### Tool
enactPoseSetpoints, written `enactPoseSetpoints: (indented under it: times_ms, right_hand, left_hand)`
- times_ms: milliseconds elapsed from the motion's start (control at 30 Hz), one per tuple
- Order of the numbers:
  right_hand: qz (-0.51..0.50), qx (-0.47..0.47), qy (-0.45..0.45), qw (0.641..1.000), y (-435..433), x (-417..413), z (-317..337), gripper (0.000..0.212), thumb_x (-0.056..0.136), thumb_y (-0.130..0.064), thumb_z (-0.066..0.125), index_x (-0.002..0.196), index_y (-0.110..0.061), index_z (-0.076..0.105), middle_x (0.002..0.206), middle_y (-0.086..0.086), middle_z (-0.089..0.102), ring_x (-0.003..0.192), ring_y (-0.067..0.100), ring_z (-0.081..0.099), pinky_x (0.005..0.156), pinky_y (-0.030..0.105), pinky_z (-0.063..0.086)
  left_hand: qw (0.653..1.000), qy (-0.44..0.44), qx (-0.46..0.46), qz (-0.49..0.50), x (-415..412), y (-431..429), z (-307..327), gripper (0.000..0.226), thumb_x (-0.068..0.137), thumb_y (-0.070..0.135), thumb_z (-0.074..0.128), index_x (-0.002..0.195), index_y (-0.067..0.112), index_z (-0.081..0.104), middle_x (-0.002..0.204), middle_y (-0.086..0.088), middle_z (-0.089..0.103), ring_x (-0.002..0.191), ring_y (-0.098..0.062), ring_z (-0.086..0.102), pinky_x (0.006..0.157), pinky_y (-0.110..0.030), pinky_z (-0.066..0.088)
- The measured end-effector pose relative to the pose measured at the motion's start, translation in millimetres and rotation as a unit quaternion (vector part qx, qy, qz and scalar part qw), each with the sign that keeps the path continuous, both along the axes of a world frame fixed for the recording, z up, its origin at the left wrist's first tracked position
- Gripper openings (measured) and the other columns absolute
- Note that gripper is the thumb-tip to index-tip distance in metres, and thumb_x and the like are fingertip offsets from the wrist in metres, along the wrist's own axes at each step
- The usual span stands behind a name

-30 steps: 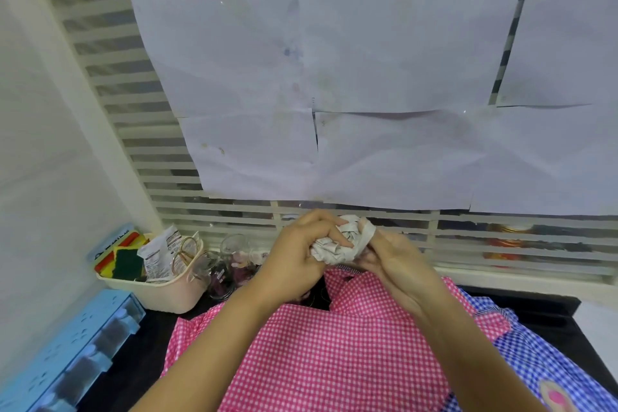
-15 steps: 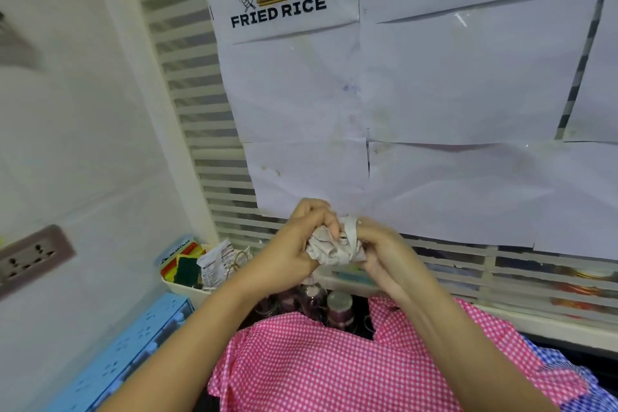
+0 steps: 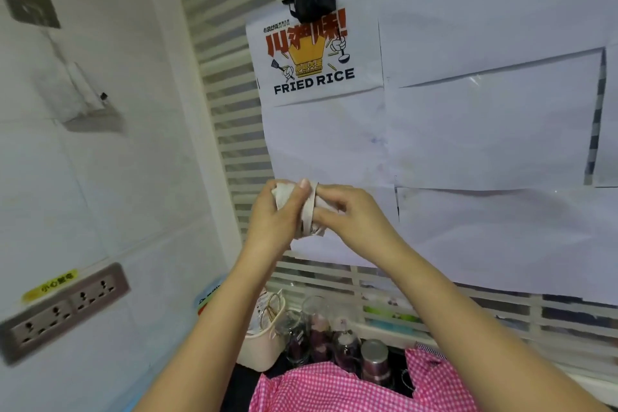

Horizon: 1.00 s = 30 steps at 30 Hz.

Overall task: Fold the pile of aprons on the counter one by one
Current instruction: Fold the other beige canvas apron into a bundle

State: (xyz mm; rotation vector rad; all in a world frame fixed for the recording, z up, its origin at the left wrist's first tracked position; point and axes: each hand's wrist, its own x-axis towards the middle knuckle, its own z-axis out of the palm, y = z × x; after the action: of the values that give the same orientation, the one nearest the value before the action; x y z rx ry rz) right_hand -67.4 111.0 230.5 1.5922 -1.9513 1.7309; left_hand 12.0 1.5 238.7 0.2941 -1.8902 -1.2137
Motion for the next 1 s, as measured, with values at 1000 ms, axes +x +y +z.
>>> enactPoseSetpoints:
  times_ms: [1000]
  right_hand:
    - [0.227,-0.147,-0.194,0.943,-220,117,129,0.029,0.094,-0.007,0.048,0.097,-0.021,0.073,0.088,0.0,0.074,0.082,0.015,0.071,0.066,0.026,0.054]
  left_hand:
    - [0.921,-0.018,-0.221,0.319,137,-161,116,0.02,0.101,0.039,0.037,0.099,0.02,0.041,0.095,0.001,0.057,0.081,-0.01,0.055,0.061,-0.022,0.041]
